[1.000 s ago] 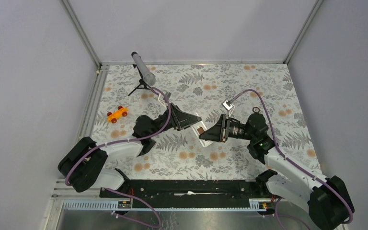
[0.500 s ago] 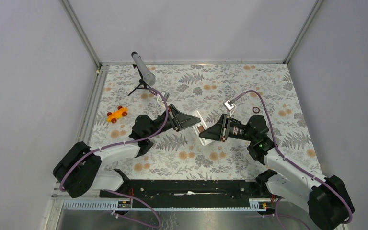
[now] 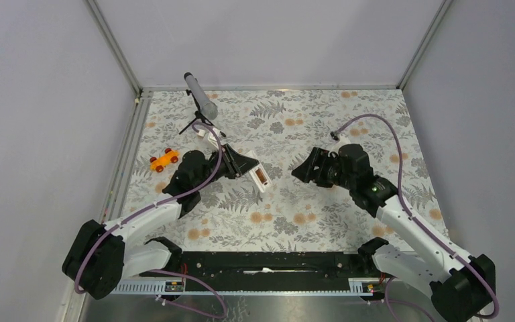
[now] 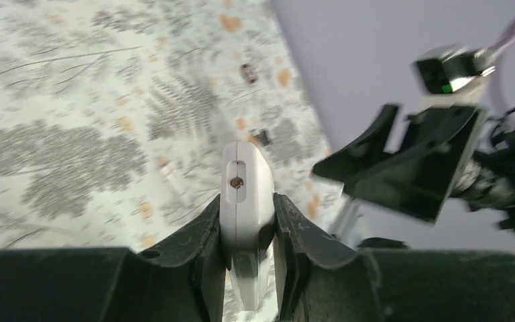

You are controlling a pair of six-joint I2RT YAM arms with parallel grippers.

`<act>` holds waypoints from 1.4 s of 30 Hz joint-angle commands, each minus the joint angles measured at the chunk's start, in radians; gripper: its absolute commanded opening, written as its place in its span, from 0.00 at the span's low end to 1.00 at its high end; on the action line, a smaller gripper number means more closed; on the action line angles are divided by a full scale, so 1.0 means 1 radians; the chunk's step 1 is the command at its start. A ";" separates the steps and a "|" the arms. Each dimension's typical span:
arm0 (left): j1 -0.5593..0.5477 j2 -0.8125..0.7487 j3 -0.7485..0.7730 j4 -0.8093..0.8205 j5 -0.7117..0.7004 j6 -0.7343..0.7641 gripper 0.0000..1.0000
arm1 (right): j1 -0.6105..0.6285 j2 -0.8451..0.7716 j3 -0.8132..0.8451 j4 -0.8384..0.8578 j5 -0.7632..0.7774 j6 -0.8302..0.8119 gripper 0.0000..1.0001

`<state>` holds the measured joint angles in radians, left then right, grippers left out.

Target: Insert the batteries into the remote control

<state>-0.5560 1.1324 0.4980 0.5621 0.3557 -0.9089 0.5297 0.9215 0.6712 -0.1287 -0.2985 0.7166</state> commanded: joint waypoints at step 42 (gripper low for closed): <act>0.050 0.012 0.074 -0.219 0.121 0.155 0.00 | -0.410 0.689 0.232 -0.335 0.412 -0.395 0.55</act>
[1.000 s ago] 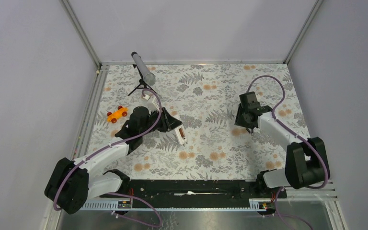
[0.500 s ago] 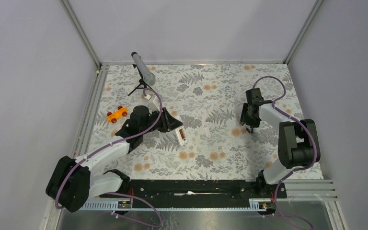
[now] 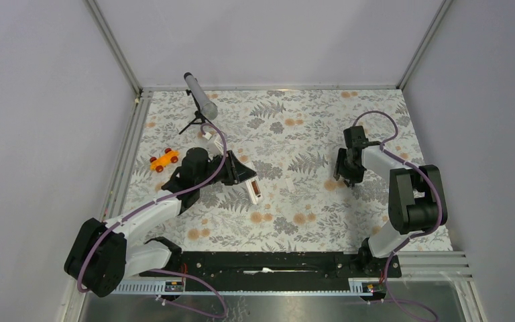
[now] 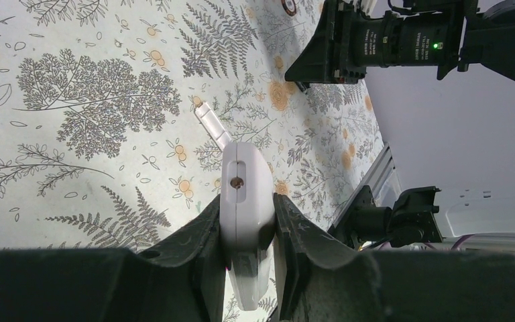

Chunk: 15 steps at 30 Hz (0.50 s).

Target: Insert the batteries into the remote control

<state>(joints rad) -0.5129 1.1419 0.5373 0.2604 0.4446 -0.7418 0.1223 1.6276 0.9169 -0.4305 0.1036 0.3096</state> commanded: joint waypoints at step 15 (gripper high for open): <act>0.013 -0.003 0.029 0.108 0.052 -0.023 0.00 | 0.003 0.015 -0.013 -0.066 0.033 0.050 0.21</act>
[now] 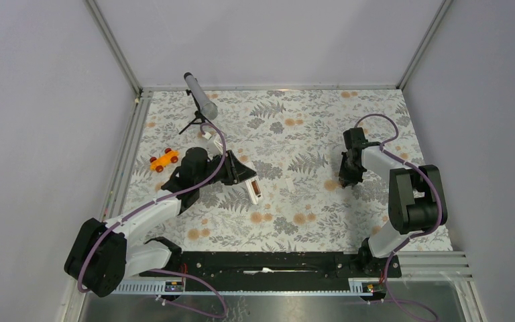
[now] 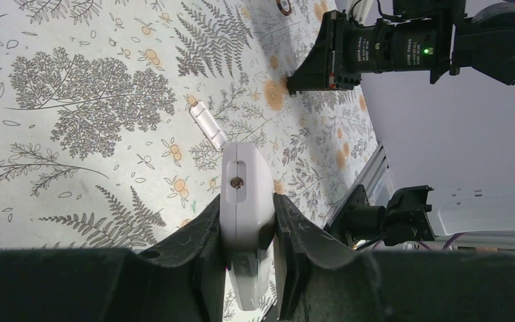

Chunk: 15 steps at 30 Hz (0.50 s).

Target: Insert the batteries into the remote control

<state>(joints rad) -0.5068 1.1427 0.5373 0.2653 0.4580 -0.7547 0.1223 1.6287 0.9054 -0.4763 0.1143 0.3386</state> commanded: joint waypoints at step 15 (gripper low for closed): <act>0.007 -0.005 0.009 0.204 0.108 -0.035 0.00 | 0.008 0.052 -0.031 0.021 0.032 0.053 0.24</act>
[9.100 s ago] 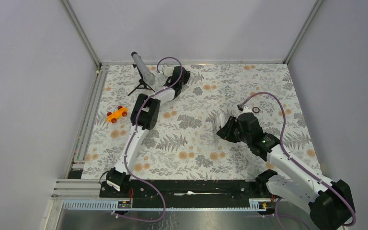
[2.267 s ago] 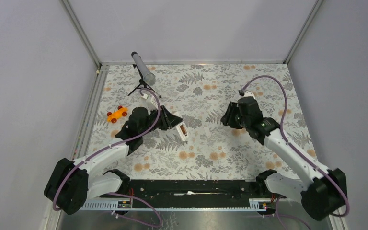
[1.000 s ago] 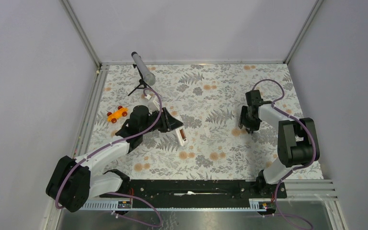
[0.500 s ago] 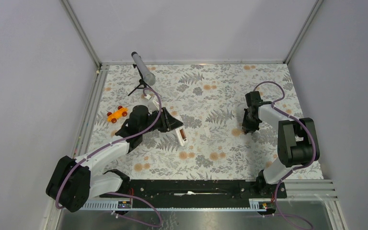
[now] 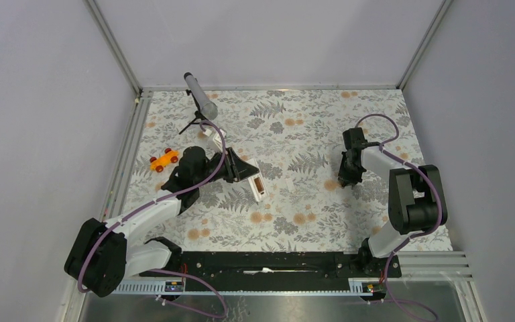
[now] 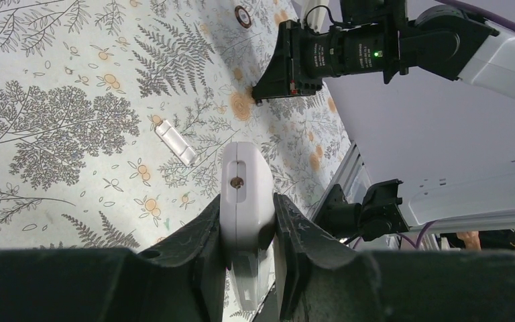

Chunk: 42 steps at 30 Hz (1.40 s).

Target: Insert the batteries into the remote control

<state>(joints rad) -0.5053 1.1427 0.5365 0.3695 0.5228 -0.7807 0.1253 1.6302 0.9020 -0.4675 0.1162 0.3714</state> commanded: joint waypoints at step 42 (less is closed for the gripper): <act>-0.124 0.276 0.157 0.117 0.035 -0.380 0.00 | 0.615 -0.681 -0.323 0.711 -0.320 0.089 0.15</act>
<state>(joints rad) -0.6258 1.4178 0.6418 0.4614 0.5644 -1.1126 0.6888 0.9295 0.5346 0.2214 -0.2710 0.5297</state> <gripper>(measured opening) 0.275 0.163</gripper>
